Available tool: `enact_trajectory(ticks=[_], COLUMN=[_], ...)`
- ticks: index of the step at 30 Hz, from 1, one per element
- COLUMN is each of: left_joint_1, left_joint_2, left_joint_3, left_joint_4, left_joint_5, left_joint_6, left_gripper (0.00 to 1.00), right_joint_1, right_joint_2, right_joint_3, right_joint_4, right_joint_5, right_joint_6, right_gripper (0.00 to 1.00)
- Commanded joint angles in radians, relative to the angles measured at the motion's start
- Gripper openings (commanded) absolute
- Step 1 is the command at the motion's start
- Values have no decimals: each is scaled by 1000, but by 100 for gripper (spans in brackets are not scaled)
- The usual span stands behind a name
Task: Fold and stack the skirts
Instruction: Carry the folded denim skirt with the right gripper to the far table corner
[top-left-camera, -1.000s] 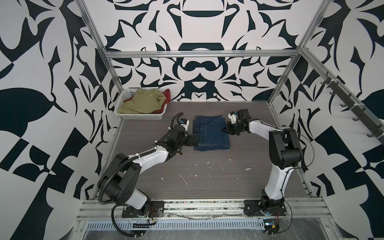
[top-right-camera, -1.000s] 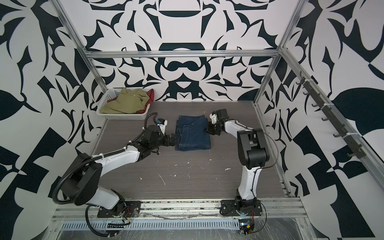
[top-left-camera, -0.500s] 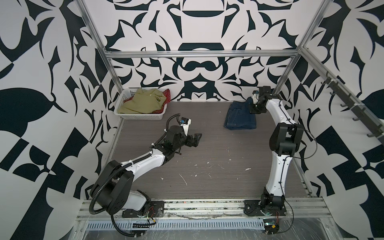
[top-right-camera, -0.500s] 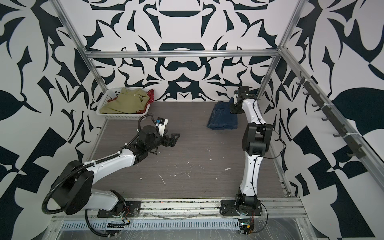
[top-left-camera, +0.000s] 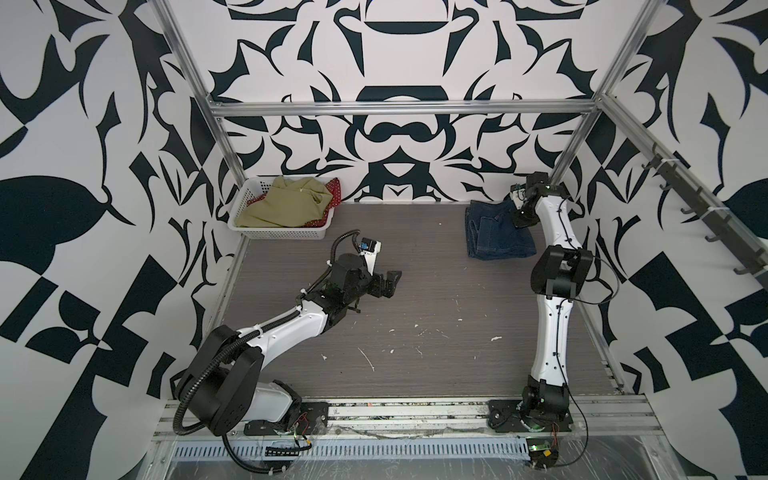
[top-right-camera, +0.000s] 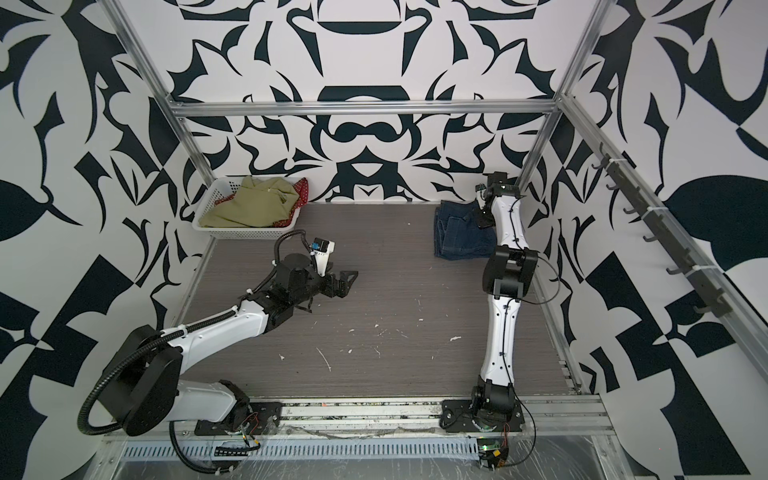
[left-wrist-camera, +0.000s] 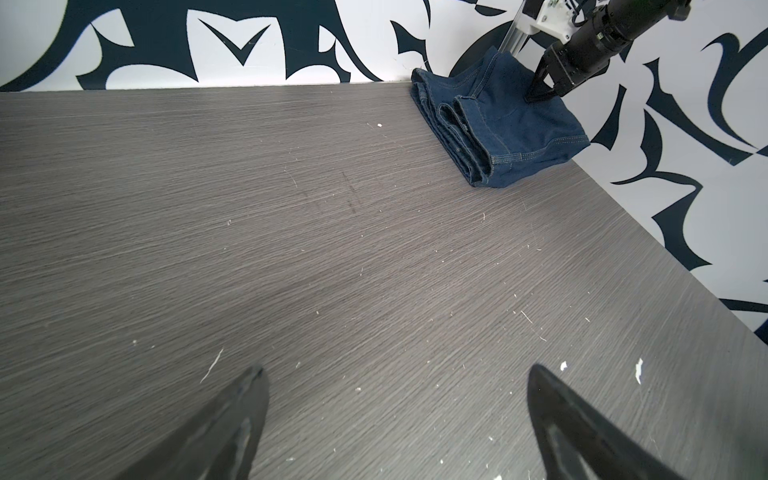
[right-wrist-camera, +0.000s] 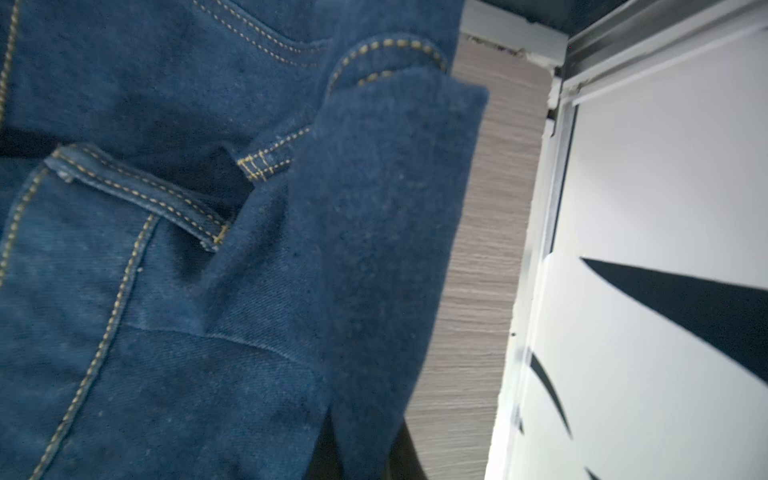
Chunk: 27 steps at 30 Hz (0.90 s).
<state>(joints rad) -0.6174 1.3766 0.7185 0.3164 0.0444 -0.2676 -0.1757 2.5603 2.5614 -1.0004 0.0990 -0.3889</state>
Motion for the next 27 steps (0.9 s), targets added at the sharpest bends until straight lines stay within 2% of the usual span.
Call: enact_trajectory(ticks=[1, 6, 12, 17, 21, 22, 26, 27], left_joint_1=[-2, -4, -4, -4, -4, -4, -8, -10], left_joint_2=[4, -12, -27, -22, -4, 1, 26, 30], left_joint_3=[42, 46, 57, 70, 94, 100, 131, 138], left_joint_4=[-21, -51, -104, -114, -128, -130, -143, -145], left_joint_5=[-2, -17, -24, -23, -17, -15, -8, -9], left_joint_6=[11, 6, 18, 25, 26, 25, 24, 24], left_gripper=[99, 99, 99, 99, 99, 99, 99, 99], right_joint_1=[-17, -37, -47, -48, -48, -48, -42, -42], right_joint_2=[-14, 21, 59, 67, 77, 77, 56, 45], right_joint_3=[64, 108, 132, 94, 102, 102, 106, 108], right_joint_4=[84, 133, 176, 225, 268, 281, 338, 339], right_joint_5=[60, 85, 59, 34, 63, 69, 145, 148], right_joint_6=[-68, -107, -139, -146, -154, -161, -128, -120], right_gripper=[0, 0, 0, 0, 1, 8, 78, 81])
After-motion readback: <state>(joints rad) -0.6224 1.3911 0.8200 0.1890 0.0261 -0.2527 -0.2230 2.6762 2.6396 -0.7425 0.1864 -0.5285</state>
